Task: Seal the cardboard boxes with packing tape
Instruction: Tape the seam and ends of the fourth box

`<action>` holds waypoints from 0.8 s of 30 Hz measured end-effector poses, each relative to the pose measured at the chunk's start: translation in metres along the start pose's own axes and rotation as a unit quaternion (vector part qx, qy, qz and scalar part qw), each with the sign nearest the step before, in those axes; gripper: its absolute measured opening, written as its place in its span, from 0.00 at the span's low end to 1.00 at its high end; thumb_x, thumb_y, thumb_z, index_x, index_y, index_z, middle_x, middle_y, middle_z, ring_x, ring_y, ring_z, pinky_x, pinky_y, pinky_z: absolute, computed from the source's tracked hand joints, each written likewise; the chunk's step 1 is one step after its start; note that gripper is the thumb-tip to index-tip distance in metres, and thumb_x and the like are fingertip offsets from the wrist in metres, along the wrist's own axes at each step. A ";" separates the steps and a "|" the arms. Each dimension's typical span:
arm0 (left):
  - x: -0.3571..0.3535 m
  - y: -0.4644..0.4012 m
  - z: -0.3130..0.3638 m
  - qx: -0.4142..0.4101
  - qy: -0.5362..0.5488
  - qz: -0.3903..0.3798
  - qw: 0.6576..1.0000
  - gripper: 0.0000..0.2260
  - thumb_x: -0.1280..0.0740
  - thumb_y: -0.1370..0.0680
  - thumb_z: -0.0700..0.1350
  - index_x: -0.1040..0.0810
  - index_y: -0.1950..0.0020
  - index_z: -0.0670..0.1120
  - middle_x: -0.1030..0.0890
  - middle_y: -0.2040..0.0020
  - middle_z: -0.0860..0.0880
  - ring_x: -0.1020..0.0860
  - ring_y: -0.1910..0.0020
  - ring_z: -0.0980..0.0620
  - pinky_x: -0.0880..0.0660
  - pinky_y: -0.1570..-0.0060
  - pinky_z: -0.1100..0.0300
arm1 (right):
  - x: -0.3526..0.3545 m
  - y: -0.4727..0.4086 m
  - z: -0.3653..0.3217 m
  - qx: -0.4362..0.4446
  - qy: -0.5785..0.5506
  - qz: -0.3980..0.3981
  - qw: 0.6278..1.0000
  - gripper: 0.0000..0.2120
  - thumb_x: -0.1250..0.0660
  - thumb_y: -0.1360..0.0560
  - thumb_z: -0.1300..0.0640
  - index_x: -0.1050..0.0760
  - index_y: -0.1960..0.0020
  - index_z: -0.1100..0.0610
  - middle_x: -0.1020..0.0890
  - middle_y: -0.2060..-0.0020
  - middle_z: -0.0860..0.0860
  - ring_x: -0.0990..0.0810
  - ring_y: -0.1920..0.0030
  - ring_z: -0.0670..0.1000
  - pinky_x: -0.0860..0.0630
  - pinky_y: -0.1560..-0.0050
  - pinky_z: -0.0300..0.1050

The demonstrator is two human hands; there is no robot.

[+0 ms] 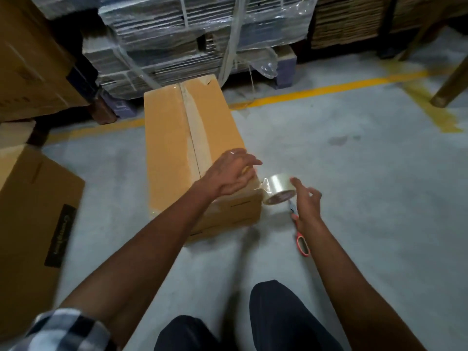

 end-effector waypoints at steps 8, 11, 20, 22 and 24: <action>-0.040 -0.083 0.022 0.121 -0.053 -0.271 0.953 0.19 0.48 0.16 0.52 0.17 0.40 0.55 0.15 0.41 0.53 0.19 0.45 0.51 0.37 0.42 0.49 | -0.016 0.001 0.012 0.008 -0.208 -0.166 0.964 0.32 0.20 0.29 0.53 0.33 0.32 0.58 0.22 0.51 0.61 0.18 0.46 0.61 0.20 0.44 0.68; -0.041 -0.099 0.026 0.211 0.085 -0.340 0.912 0.17 0.43 0.17 0.55 0.17 0.41 0.52 0.16 0.42 0.49 0.17 0.54 0.52 0.29 0.38 0.49 | -0.002 -0.002 0.011 0.094 -0.095 -0.065 0.989 0.41 0.16 0.36 0.47 0.35 0.31 0.41 0.20 0.43 0.53 0.17 0.47 0.53 0.19 0.40 0.58; -0.058 -0.112 0.042 0.277 0.192 -0.456 0.824 0.20 0.39 0.18 0.55 0.22 0.33 0.43 0.14 0.43 0.42 0.13 0.50 0.41 0.26 0.58 0.59 | 0.012 -0.010 0.009 0.233 -0.029 -0.026 0.972 0.38 0.17 0.34 0.46 0.34 0.31 0.37 0.20 0.44 0.46 0.18 0.43 0.47 0.19 0.42 0.45; -0.062 -0.112 0.035 0.270 0.225 -0.439 0.827 0.21 0.36 0.19 0.57 0.21 0.33 0.44 0.13 0.47 0.41 0.13 0.51 0.45 0.29 0.62 0.60 | 0.012 -0.015 0.013 0.203 -0.032 -0.041 0.978 0.37 0.19 0.32 0.44 0.35 0.30 0.36 0.21 0.38 0.50 0.18 0.39 0.49 0.19 0.40 0.47; -0.063 -0.111 0.029 0.260 0.275 -0.411 0.830 0.20 0.34 0.19 0.58 0.21 0.33 0.46 0.13 0.47 0.41 0.13 0.50 0.45 0.27 0.60 0.59 | 0.017 -0.023 0.019 0.171 -0.088 -0.086 0.977 0.36 0.23 0.30 0.43 0.37 0.28 0.37 0.21 0.36 0.53 0.20 0.35 0.53 0.24 0.33 0.54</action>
Point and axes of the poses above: each hand's wrist, its own y-axis away from the middle knuckle, its own x-axis out of the back of the hand, z = x × y, the point moved 2 cm from there along -y, towards the middle knuckle
